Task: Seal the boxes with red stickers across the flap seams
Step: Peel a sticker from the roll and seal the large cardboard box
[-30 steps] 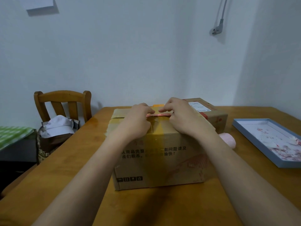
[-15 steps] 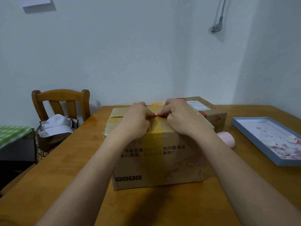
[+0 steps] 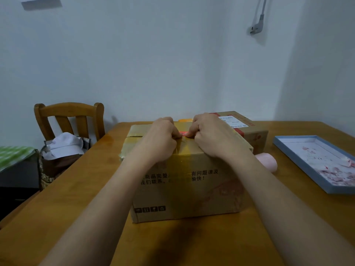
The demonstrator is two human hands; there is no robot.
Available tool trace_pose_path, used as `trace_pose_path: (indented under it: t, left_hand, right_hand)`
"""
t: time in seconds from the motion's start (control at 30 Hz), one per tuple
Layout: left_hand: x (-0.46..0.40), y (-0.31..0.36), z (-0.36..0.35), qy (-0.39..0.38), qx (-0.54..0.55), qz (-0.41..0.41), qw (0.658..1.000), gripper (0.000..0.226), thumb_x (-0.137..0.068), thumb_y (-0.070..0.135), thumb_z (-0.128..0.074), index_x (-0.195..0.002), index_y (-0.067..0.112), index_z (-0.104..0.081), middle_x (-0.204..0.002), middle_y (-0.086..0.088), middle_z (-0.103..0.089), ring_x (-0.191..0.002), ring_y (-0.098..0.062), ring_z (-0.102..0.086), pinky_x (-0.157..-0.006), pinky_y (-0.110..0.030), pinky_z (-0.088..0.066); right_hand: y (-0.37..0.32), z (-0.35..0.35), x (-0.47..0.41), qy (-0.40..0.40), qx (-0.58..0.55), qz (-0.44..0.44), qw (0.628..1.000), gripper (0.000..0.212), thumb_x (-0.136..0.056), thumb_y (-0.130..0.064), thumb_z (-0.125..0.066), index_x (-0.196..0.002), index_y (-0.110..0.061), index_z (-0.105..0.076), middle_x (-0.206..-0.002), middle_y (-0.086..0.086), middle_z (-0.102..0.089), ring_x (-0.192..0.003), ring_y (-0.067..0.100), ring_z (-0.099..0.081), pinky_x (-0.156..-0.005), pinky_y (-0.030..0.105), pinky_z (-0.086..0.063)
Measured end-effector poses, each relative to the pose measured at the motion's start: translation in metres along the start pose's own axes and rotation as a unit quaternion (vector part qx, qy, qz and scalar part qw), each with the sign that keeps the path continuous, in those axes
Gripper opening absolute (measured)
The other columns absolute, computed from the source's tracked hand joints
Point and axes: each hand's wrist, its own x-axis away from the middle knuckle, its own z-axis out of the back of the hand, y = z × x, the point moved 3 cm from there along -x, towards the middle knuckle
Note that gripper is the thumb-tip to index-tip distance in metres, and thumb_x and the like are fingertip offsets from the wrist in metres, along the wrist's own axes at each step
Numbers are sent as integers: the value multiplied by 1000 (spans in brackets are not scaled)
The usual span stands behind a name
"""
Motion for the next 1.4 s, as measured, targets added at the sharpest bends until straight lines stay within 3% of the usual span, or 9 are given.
trace_pose_path:
  t: [0.13,0.27,0.47,0.63,0.77,0.97,1.1,1.23,1.4]
  left_hand:
    - [2,1,3,22,10,15,1000,42,-90,-9,-46,-113,15,-72,-109,1,-53,-94,-16,-49,-74,-23,-38]
    - [3,0,1,14,10,12,1000,40,-89,-9,-48,-111,15,-73,-106,2,-53,-92,-15,-49,-73,-23,-39]
    - [1,0,2,15,20,11,1000,39,-89,-9,-49,-108,14,-74,-106,2,-54,-93,-16,-50,-76,-25,-42]
    - [6,-1,4,60,47,25,997,39,-87,-10,-48,-103,12,-75,-106,1,-57,-94,-17,-53,-81,-30,-51]
    - [6,-1,4,72,36,23,997,40,-87,-10,-48,-111,12,-71,-109,2,-53,-95,-14,-48,-79,-26,-44]
    - [0,-7,-1,56,37,43,997,33,-89,-6,-50,-99,12,-76,-102,1,-57,-84,-15,-51,-76,-32,-50]
    - [0,-4,-1,54,37,56,996,31,-89,-5,-52,-95,14,-76,-101,0,-58,-76,-11,-51,-71,-33,-54]
    - [1,-4,-1,61,50,88,993,32,-89,-5,-52,-91,15,-77,-93,3,-58,-67,-9,-52,-67,-32,-56]
    - [2,-9,5,99,88,111,985,35,-81,-9,-48,-80,11,-77,-78,1,-60,-65,-10,-53,-58,-23,-48]
  right_hand:
    - [0,1,1,20,1,13,1000,44,-81,-2,-45,-101,-24,-77,-92,-7,-60,-98,17,-49,-81,33,-42]
    - [-1,1,1,-3,13,17,1000,42,-86,-4,-45,-99,-27,-77,-75,-16,-42,-88,12,-40,-73,29,-28]
    - [2,-1,-2,1,-21,-10,1000,40,-83,-2,-46,-91,-25,-78,-87,-11,-52,-93,15,-47,-74,28,-33]
    - [13,2,-1,80,-77,-77,991,41,-76,2,-45,-87,-18,-79,-98,-1,-67,-96,17,-57,-83,35,-50]
    - [13,-2,-3,62,-75,-73,993,42,-76,-3,-45,-88,-23,-79,-101,-1,-66,-101,17,-55,-87,38,-50]
    - [13,-5,-2,53,-5,-96,994,39,-72,-19,-42,-84,-29,-77,-102,3,-62,-102,24,-49,-89,40,-45]
    - [14,-2,1,93,18,-106,990,32,-78,-10,-48,-81,-22,-77,-96,4,-63,-101,22,-47,-86,36,-42]
    - [14,-2,-1,74,34,-103,991,28,-80,-8,-52,-79,-19,-78,-89,1,-67,-101,21,-48,-84,36,-41]
    - [22,9,0,18,-107,-135,985,36,-82,-1,-50,-83,-22,-80,-77,-12,-57,-77,12,-50,-63,26,-38]
